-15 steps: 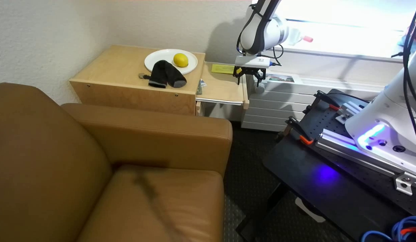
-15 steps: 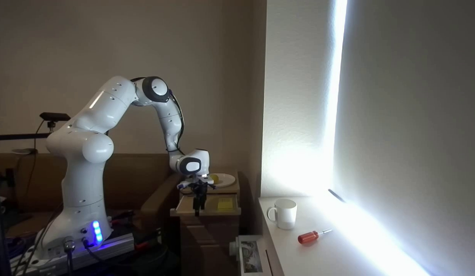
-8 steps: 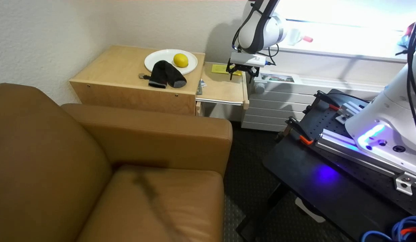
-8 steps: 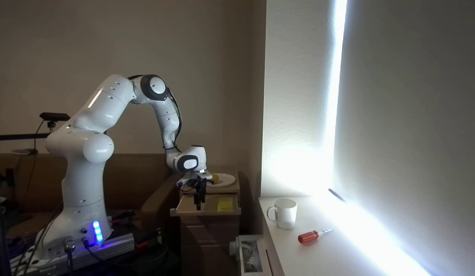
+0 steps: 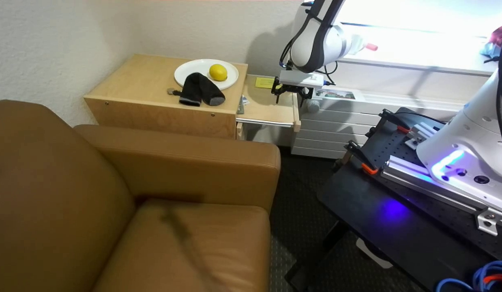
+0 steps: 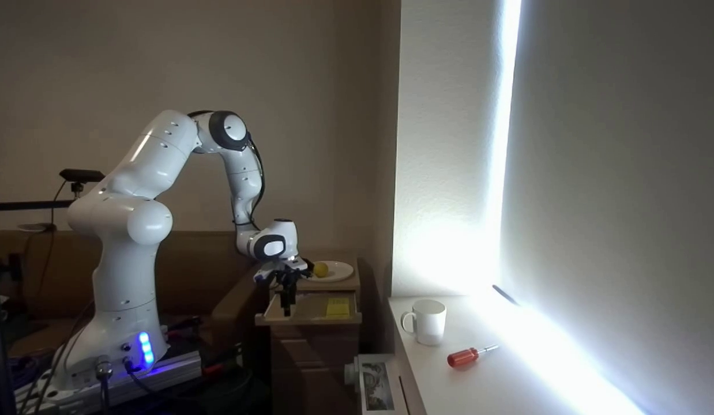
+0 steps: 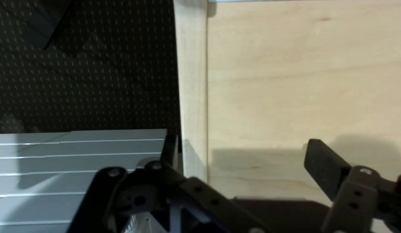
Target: Pick the sock on the drawer tray, put it on the drawer top, close and open the drawer, then pick the sock and put it on the drawer tray
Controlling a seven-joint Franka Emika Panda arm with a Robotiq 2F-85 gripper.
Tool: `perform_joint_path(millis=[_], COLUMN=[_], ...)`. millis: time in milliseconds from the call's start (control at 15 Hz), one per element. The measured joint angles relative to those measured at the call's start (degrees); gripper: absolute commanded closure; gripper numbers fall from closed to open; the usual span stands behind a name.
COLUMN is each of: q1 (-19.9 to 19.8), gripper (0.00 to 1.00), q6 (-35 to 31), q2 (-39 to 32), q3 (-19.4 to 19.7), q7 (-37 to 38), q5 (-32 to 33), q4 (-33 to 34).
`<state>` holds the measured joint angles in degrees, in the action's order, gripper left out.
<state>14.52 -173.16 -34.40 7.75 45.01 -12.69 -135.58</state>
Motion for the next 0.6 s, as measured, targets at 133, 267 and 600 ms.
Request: perform_joint_path(millis=[133,267,600], q1=[0.45,2.09,3.28], gripper=[0.00,0.00,0.00], q6=[0.36,2.26,2.83], q2=[4.44,8.80,19.02], q3=[0.42,3.11,4.30], q7=[-1.07,-1.17,-3.33], q5=[0.10,1.28,7.82], q4=[-2.92,-6.04,-11.43])
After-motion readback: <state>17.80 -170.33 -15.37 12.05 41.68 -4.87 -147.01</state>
